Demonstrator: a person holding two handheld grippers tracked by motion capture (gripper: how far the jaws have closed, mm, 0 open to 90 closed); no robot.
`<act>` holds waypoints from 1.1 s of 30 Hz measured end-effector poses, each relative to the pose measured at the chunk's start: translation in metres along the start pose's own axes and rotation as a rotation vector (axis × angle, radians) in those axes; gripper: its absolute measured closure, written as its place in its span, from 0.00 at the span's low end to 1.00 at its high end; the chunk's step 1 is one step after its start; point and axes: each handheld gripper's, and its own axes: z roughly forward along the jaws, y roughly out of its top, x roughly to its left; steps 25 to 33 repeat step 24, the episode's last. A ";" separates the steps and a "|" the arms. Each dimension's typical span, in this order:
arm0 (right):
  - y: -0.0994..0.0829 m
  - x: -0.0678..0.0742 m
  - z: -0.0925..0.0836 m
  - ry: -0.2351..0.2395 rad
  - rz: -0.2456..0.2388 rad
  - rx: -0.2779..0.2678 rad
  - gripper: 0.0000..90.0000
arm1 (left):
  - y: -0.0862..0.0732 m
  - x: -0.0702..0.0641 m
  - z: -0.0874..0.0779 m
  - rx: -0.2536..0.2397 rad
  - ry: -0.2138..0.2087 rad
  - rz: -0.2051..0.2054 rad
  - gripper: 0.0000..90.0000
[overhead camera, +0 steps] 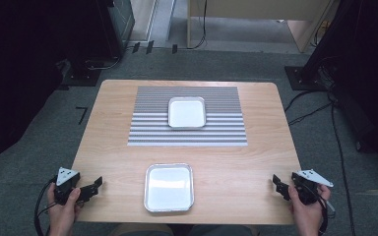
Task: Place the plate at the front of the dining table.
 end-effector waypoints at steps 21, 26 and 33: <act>-0.003 0.007 -0.001 -0.033 -0.100 0.032 0.21 | 0.002 -0.005 0.005 0.028 0.040 0.067 0.11; -0.003 0.007 -0.001 -0.034 -0.098 0.033 0.21 | 0.002 -0.005 0.005 0.028 0.040 0.066 0.11; -0.003 0.007 -0.001 -0.034 -0.098 0.033 0.21 | 0.002 -0.005 0.005 0.028 0.040 0.066 0.11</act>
